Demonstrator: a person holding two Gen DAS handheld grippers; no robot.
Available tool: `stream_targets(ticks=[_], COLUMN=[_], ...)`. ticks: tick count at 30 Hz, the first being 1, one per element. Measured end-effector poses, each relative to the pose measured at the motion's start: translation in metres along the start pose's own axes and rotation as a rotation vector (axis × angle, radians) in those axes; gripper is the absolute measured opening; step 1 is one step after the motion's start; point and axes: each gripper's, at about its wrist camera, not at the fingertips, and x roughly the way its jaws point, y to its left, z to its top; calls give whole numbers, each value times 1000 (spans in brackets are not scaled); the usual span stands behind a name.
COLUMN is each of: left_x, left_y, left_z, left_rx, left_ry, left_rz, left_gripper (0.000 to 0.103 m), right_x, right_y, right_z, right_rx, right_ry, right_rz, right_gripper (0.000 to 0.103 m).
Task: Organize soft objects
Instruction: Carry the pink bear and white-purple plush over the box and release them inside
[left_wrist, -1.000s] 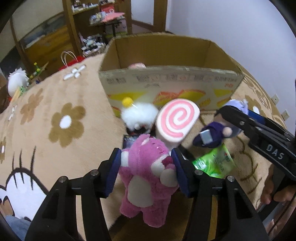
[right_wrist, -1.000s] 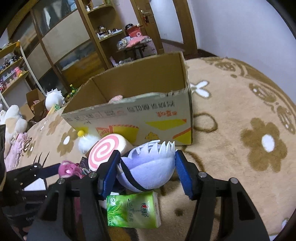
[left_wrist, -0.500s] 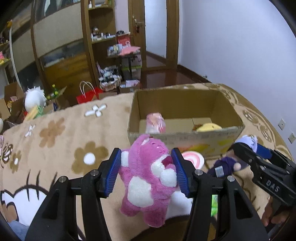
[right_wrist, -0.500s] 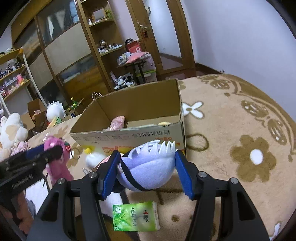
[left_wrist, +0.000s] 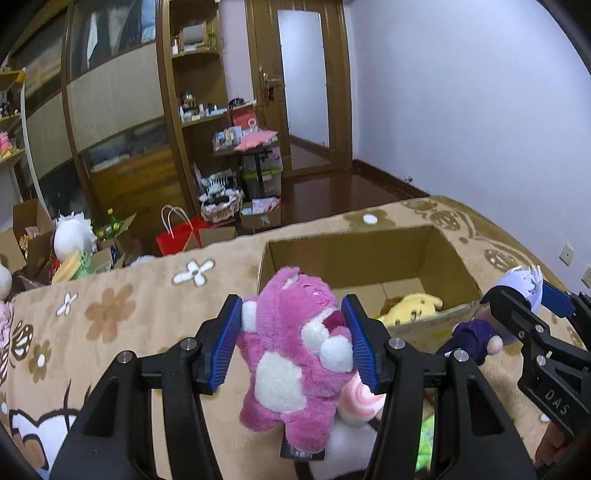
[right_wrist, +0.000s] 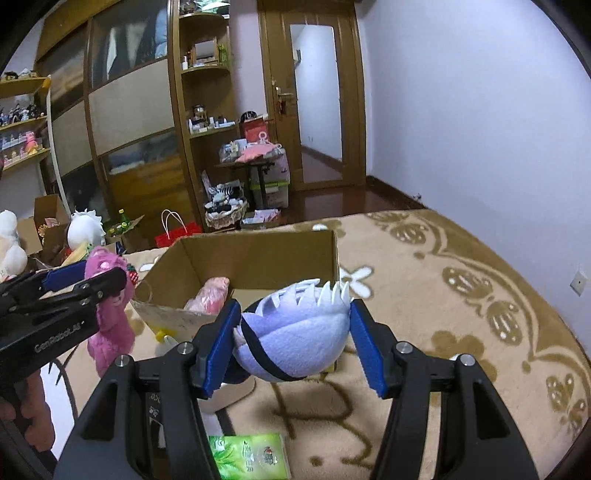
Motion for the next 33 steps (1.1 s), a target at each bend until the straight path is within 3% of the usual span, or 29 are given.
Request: stream_targets(ticks=[19,26,33], left_x=[9,28,51], left_y=[0,1,20], left_z=[41,36,31], left_rx=[8,-36,-170], left_ry=[-172,-143,-90], left_rz=[22,7,-85], left_gripper=[55,55,56], right_x=[17,35,49], right_y=[4,3,3], right_z=[37,36,36], right_rx=[-18,-14,-4], right_ry=[-70,-58,-43], right_rz=[-18,-14,-3], right_gripper=[64,64,64])
